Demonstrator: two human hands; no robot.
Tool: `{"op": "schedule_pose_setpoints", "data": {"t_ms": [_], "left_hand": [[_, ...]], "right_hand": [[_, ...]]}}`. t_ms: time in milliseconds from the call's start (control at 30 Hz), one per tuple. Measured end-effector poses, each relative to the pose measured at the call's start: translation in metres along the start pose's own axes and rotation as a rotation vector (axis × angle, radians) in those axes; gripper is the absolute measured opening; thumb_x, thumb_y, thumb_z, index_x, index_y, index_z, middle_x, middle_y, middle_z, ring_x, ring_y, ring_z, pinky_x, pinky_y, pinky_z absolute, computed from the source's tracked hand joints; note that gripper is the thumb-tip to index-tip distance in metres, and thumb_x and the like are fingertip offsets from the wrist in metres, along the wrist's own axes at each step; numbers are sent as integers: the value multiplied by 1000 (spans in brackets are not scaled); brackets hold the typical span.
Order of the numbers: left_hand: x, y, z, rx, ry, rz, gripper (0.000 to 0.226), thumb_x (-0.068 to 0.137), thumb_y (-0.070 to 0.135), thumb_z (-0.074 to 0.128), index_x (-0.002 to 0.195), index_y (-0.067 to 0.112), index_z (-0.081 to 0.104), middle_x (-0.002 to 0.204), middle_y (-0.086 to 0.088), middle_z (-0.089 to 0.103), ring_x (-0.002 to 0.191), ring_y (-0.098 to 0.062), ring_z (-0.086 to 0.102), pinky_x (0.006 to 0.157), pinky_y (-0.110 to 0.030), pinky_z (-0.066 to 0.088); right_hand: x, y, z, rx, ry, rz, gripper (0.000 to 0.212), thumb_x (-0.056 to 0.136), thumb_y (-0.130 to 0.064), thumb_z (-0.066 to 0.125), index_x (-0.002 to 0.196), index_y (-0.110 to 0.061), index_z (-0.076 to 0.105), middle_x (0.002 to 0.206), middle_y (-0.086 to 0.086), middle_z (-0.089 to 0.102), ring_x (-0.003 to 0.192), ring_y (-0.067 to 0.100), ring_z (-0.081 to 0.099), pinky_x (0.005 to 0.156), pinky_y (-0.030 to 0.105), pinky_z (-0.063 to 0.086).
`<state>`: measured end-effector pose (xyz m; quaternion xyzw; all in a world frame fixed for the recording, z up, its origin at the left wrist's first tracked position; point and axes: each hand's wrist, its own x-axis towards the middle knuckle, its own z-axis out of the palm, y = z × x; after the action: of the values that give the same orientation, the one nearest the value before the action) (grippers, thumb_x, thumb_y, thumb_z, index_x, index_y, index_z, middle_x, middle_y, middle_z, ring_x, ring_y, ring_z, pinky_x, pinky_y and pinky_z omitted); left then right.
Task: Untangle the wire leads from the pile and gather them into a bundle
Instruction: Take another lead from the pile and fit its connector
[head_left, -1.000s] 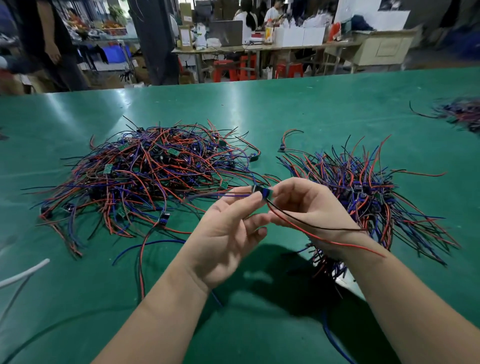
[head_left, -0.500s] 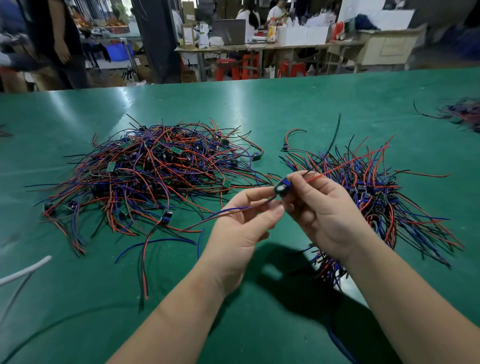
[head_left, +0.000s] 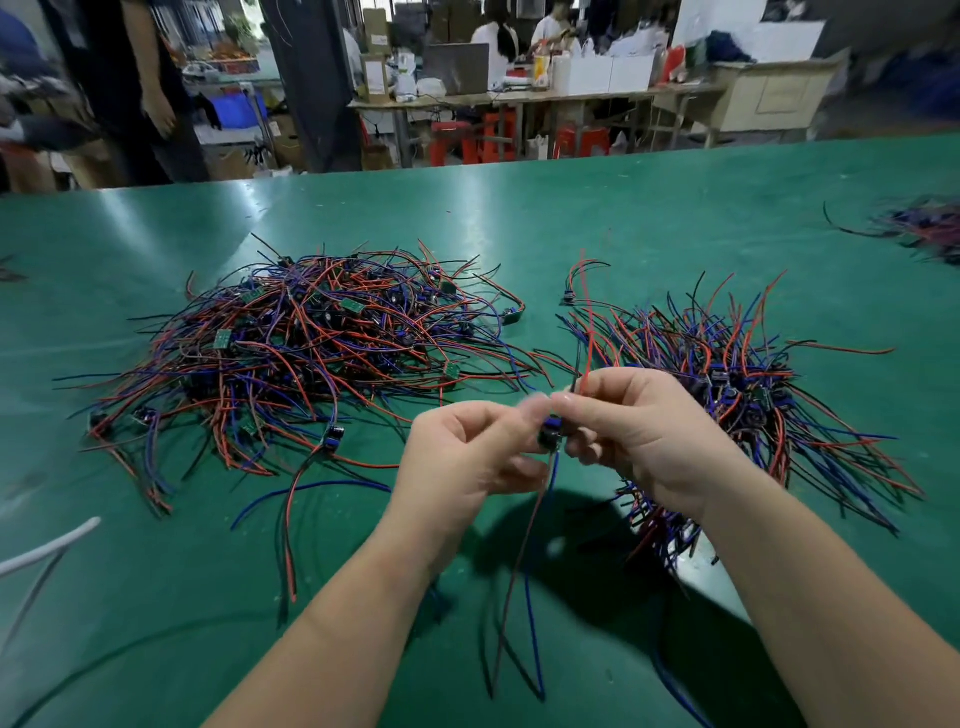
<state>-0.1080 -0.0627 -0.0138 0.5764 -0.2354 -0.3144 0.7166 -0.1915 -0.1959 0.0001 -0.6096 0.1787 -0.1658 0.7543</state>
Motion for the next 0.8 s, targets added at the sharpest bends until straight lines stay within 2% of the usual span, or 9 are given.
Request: {"op": "schedule_pose_setpoints", "data": {"t_ms": [100,267,333,400,500,633,733,800], "left_hand": [[1,-2,-1,6,1,-37,18,58,25,77,66,9,73,62,-5,69,46,-10,60,50,-21,51],[2,-6,0,-19,-12,-102,28,51,25,80,72,8,74,58,-3,64,48,-9,57,52,-21,52],[2,-6,0,15,-24,-109,28,51,23,81,73,7,73,59,-5,66,50,-10,58,53,-22,53],[2,-6,0,44,-27,-121,22,54,18,81,71,8,71,59,-6,66,49,-10,58,52,-21,52],[1,-6,0,127,-56,-162,14,64,5,82,68,8,69,58,-7,66,48,-12,59,50,-22,50],[-4,-4,3,168,-162,-229,14,69,0,79,70,6,67,58,-8,67,47,-12,62,47,-20,49],[-5,-2,4,145,-160,-206,16,70,-1,78,72,6,64,59,-8,67,48,-13,63,48,-22,52],[-3,0,1,155,-136,-197,18,69,-1,79,74,5,62,59,-9,66,48,-14,62,49,-23,52]], "right_hand": [[1,2,-1,-60,33,16,21,62,-17,72,69,-3,58,52,3,59,41,10,55,39,15,42],[2,2,-4,-131,18,25,23,61,-21,74,67,-3,61,52,3,60,41,11,54,41,17,41],[1,2,-6,-201,5,20,17,67,-19,75,62,-7,63,51,3,59,41,10,52,41,17,40],[1,2,-9,-250,27,14,21,77,-12,72,58,-9,63,51,5,59,41,9,53,40,16,39],[4,-3,-17,-302,170,-37,18,84,-7,67,67,-5,61,49,0,59,42,8,54,41,16,41],[7,-15,-37,-85,397,-80,12,85,-7,67,76,-6,59,47,-4,59,43,5,57,41,14,44],[7,-15,-40,160,429,-64,10,85,-8,66,78,-6,59,52,0,62,46,7,61,43,13,47],[11,-13,-34,252,455,-104,5,91,-8,60,86,-6,58,66,6,63,53,11,64,49,17,50]]}}
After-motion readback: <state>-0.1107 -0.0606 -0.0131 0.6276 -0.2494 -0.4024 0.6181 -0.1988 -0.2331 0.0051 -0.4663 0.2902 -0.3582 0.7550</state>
